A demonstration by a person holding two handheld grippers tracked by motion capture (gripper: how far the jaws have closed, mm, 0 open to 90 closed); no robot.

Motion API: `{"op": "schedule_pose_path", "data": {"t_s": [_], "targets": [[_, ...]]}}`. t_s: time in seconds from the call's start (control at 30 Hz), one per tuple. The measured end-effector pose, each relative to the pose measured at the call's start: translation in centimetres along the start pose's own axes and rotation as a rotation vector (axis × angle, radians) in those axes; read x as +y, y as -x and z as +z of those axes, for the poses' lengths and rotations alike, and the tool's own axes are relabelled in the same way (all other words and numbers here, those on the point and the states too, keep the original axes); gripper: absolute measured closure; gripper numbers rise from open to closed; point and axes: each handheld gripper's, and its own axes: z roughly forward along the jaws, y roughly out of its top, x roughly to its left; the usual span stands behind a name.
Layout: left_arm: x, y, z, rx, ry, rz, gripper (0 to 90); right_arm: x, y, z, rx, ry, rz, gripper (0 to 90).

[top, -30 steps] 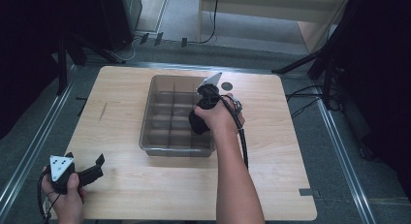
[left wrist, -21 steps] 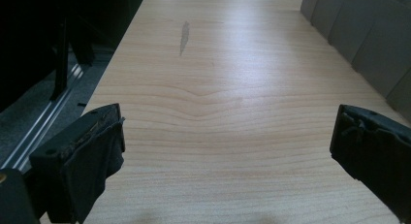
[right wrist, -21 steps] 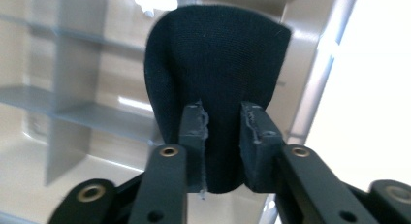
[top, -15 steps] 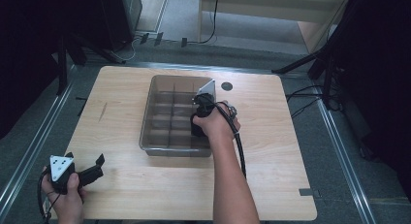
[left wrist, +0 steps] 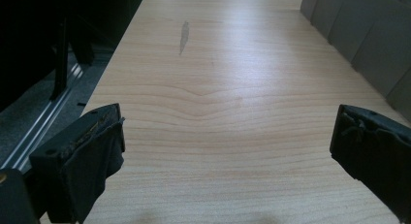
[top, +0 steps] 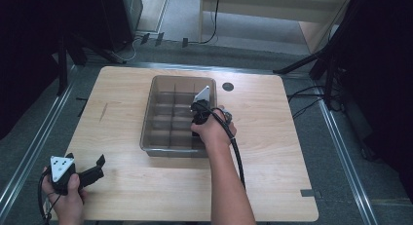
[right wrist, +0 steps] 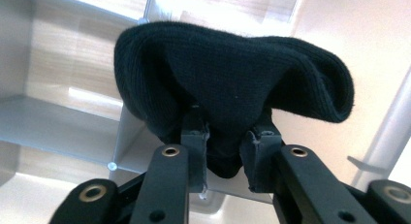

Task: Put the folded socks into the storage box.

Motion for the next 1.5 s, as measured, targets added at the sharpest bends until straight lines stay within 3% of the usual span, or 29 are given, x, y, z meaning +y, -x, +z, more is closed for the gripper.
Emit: {"op": "schedule_pose_path", "data": {"t_s": [0.2,0.43,0.47,0.7,0.77,0.8,0.9,0.93,1.0,1.1,1.13,1.2,1.47,1.5], "targets": [[0.0,0.0,0.0,0.000,0.000,0.001,0.0,0.1,0.7,-1.2,0.060,0.005,0.021,69.0],[0.0,0.0,0.0,0.001,0.000,0.003,0.0,0.3,1.0,-4.6,0.097,0.051,0.032,69.7],[0.0,0.0,0.0,0.002,0.002,0.002,0.0,0.3,1.1,-5.7,0.102,0.070,0.036,69.7],[0.0,0.0,0.0,0.001,0.002,0.003,0.0,0.0,2.6,-7.4,0.135,0.098,0.062,67.5],[0.0,0.0,0.0,0.002,0.002,0.003,0.0,-0.2,3.5,-7.7,0.125,0.107,0.072,66.3],[0.0,0.0,0.0,0.002,0.002,0.003,0.0,-0.4,4.7,-8.0,0.119,0.113,0.087,64.4],[0.0,0.0,0.0,0.002,0.001,0.004,0.0,-0.6,5.6,-8.1,0.111,0.122,0.095,62.2],[0.0,0.1,0.0,0.003,0.001,0.004,0.0,-0.9,6.8,-8.3,0.100,0.135,0.105,60.1],[0.0,0.1,0.0,0.003,0.000,0.004,0.0,-1.0,7.2,-8.3,0.100,0.141,0.112,59.2],[0.0,0.1,0.0,0.004,0.001,0.005,0.0,-1.4,8.9,-8.4,0.107,0.159,0.140,56.7],[0.0,0.1,0.0,0.004,0.000,0.006,0.0,-1.8,10.2,-8.4,0.111,0.172,0.165,54.8],[0.0,0.1,0.0,0.004,-0.001,0.006,0.0,-1.9,10.6,-8.3,0.111,0.178,0.168,53.7],[0.0,0.1,0.0,0.005,0.000,0.005,0.0,-3.7,15.6,-7.9,0.115,0.207,0.256,46.4],[0.0,0.1,0.0,0.005,-0.001,0.005,0.0,-3.7,15.6,-7.9,0.115,0.207,0.256,46.4]]}}
